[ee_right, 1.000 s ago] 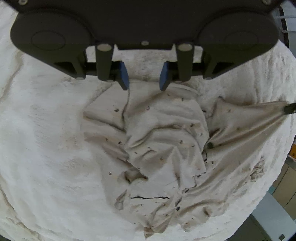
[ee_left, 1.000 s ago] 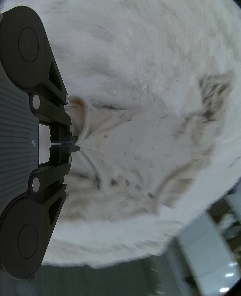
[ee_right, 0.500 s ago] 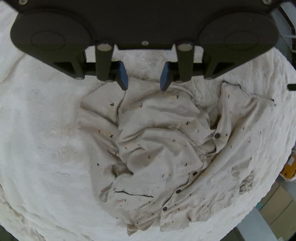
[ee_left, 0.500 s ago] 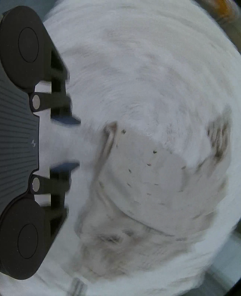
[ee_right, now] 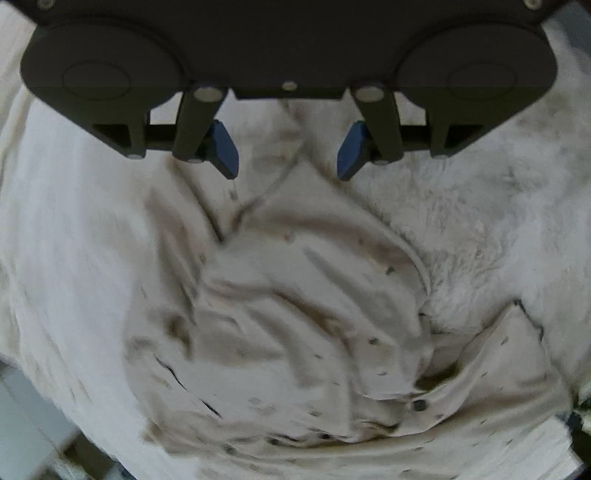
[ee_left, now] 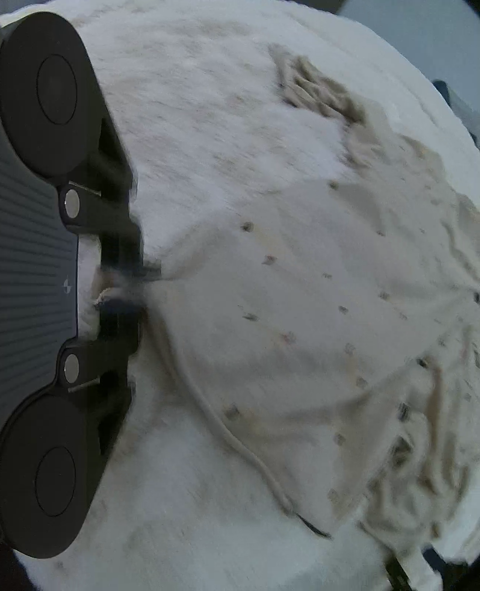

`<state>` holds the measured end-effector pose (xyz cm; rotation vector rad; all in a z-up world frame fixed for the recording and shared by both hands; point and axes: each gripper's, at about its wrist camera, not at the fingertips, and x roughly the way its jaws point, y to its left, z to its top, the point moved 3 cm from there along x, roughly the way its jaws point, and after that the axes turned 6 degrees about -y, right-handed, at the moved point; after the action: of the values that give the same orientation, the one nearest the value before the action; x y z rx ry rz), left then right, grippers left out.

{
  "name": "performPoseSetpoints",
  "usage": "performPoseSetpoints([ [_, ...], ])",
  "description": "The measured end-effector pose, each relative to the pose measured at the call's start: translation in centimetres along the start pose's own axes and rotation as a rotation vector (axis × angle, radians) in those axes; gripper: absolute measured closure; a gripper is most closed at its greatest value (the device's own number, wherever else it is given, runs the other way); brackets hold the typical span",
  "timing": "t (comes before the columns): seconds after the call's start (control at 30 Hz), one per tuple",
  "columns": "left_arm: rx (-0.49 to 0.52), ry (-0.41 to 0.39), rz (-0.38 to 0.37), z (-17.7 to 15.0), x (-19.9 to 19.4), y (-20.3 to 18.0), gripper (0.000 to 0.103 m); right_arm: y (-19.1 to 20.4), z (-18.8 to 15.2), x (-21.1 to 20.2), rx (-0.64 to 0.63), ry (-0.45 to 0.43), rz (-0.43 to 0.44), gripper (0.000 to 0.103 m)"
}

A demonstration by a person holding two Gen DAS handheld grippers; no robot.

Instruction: Fold clothes

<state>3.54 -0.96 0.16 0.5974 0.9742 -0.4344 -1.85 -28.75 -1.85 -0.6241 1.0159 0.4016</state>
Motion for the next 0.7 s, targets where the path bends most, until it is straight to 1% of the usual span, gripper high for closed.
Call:
performPoseSetpoints([
  [0.03, -0.020, -0.013, -0.002, 0.2, -0.6, 0.4, 0.100, 0.5, 0.2, 0.6, -0.050, -0.001, -0.005, 0.047],
  [0.07, -0.033, -0.021, -0.004, 0.3, -1.0, 0.7, 0.100, 0.9, 0.3, 1.5, -0.101, 0.019, 0.001, 0.058],
  [0.1, -0.046, -0.034, 0.000, 0.5, -1.8, 1.0, 0.100, 1.0, 0.3, 1.8, -0.116, 0.035, 0.004, 0.092],
  [0.13, -0.054, -0.041, 0.005, 0.3, -2.2, 1.3, 0.100, 0.8, 0.3, 2.1, -0.102, 0.066, 0.003, 0.099],
  [0.17, -0.078, -0.049, 0.013, 0.2, -3.1, 1.8, 0.101, 0.4, 0.3, 1.9, -0.052, 0.088, 0.007, 0.100],
  [0.2, -0.108, -0.055, 0.020, 0.1, -4.2, 2.2, 0.101, 0.0, 0.3, 1.5, -0.009, 0.093, 0.014, 0.100],
  [0.23, -0.116, -0.059, 0.026, -0.1, -4.8, 2.4, 0.101, -0.4, 0.3, 0.5, 0.048, 0.092, 0.031, 0.100],
  [0.27, -0.124, -0.063, 0.032, -0.2, -5.3, 2.6, 0.101, -1.0, 0.2, -0.8, 0.114, 0.091, 0.051, 0.101],
  [0.37, -0.119, -0.073, 0.057, -0.9, -8.7, 2.9, 0.101, -2.2, -0.2, -4.4, 0.255, 0.068, 0.096, 0.101],
  [0.47, -0.127, -0.054, 0.056, -1.6, -10.0, 3.4, 0.101, -3.9, -1.1, -8.6, 0.425, 0.051, 0.148, 0.101],
  [0.53, -0.127, -0.020, 0.041, -2.2, -9.8, 3.3, 0.101, -4.5, -1.6, -9.6, 0.477, 0.061, 0.158, 0.101],
  [0.57, -0.124, 0.000, 0.030, -2.5, -9.1, 3.2, 0.100, -4.9, -2.3, -9.7, 0.524, 0.082, 0.158, 0.101],
  [0.63, -0.101, 0.041, 0.034, -2.7, -7.5, 2.8, 0.098, -5.3, -3.4, -8.6, 0.566, 0.140, 0.137, 0.100],
  [0.67, -0.089, 0.061, 0.036, -2.8, -6.7, 2.6, 0.097, -5.2, -4.0, -7.6, 0.560, 0.192, 0.112, 0.099],
  [0.7, -0.070, 0.063, 0.050, -2.8, -6.0, 2.3, 0.095, -5.2, -4.4, -7.0, 0.552, 0.216, 0.102, 0.097],
])
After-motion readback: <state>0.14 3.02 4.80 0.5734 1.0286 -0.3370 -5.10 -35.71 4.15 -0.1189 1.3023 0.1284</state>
